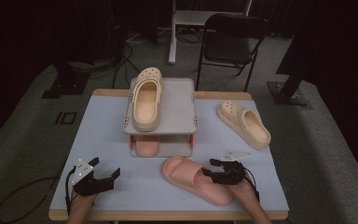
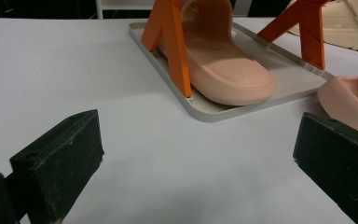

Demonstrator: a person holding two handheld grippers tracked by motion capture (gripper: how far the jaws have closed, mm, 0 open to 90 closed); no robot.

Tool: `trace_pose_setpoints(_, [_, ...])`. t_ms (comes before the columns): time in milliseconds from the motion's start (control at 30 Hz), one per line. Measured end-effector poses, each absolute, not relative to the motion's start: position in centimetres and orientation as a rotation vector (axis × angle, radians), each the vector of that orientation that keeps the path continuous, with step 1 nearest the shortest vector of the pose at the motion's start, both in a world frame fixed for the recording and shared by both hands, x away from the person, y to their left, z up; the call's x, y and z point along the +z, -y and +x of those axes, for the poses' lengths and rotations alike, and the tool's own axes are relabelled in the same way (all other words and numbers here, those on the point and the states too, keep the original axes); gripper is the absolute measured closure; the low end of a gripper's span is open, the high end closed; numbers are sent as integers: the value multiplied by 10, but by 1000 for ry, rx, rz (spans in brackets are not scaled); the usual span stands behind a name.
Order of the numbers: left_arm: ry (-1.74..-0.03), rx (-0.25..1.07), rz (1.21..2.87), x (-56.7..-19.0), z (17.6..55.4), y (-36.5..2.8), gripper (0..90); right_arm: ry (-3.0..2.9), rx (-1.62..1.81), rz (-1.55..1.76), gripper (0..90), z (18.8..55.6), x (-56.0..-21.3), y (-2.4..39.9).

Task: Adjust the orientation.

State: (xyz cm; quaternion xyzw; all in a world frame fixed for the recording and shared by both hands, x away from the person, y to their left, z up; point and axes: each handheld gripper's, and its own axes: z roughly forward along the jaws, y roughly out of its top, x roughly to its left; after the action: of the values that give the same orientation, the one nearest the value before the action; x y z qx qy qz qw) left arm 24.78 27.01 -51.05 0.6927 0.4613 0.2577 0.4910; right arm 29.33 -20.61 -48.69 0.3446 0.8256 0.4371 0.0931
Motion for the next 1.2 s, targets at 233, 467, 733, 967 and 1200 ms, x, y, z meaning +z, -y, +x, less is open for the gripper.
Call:
trace_pose_setpoints(233, [-1118,626,1689,-511,248,-270,15,-2502,1256,976,565,299,-491,198])
trace_pose_setpoints(467, [-1120,626,1696,-512,249,-269,15,-2551,1239,928,644,305,-494,189])
trace_pose_setpoints(733, [-1121,621,1694,-512,249,-270,15,-2547,1248,923,697,308,-494,190])
trace_pose_setpoints(967, [-1121,622,1694,-512,249,-270,14,-2545,1241,898,729,306,-492,191])
trace_pose_setpoints(1200, [-1118,624,1697,-512,249,-271,15,-2527,1271,899,764,304,-485,192])
